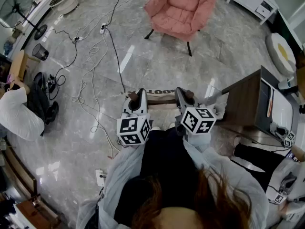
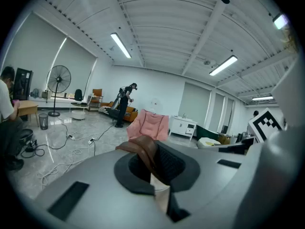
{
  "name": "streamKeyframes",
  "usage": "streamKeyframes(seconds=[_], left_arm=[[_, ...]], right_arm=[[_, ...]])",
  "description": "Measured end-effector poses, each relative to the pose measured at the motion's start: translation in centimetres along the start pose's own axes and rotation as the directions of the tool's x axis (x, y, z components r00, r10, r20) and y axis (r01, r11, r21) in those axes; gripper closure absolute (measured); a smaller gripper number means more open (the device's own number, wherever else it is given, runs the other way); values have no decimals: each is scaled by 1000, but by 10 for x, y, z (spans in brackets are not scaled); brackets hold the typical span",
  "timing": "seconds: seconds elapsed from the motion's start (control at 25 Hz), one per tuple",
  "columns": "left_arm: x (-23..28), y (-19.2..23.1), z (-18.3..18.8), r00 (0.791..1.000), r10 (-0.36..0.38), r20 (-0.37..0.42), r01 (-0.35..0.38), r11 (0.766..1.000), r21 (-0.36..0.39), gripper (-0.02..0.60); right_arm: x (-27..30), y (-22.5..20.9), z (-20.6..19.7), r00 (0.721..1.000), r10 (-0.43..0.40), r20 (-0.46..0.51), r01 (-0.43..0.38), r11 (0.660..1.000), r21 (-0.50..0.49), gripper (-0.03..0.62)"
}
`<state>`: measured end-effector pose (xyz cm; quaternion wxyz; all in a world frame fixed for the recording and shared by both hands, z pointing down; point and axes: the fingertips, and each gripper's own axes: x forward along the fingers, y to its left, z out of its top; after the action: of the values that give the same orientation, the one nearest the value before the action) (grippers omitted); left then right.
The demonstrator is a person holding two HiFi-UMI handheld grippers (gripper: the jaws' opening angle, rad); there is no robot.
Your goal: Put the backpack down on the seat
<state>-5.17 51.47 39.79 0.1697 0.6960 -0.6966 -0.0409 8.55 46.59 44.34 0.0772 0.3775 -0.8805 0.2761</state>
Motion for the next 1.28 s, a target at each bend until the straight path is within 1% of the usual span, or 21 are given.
streamKeyframes(seconds=[0.12,0.24,0.36,0.44,0.64,0.76,0.92,1.08,1.28], left_arm=[[0,9,-1,1000,16,-10,-16,1000,-22,568],[0,16,-1,1000,22,-14,-23,999,-24,568],[1,20,-1,999,30,-17,-30,999,-31,568],[1,22,-1,999,35,-16,-36,999,-40,568],[7,28,-3,999,49,-24,-50,997,-56,568],[17,32,-4,998,53,-34,-55,997,-62,568],[42,32,2,998,55,-23,-56,998,-39,568],[77,38,12,997,73,-17,-74,996,-41,568],[126,38,13,995,90,-39,-92,995,-41,568]], right_arm=[[4,5,0,1000,-3,-12,3,1000,0,586],[8,10,3,1000,-12,-18,12,1000,0,586],[11,12,3,1000,10,-18,-9,998,57,586],[13,12,3,1000,23,-19,-21,997,77,586],[22,10,5,999,28,-24,-26,997,68,586],[32,5,5,999,32,-30,-30,996,80,586],[51,-8,19,999,41,-18,-40,996,78,586],[78,-22,39,998,56,-19,-54,996,77,586],[112,-52,62,997,69,-45,-65,993,99,586]])
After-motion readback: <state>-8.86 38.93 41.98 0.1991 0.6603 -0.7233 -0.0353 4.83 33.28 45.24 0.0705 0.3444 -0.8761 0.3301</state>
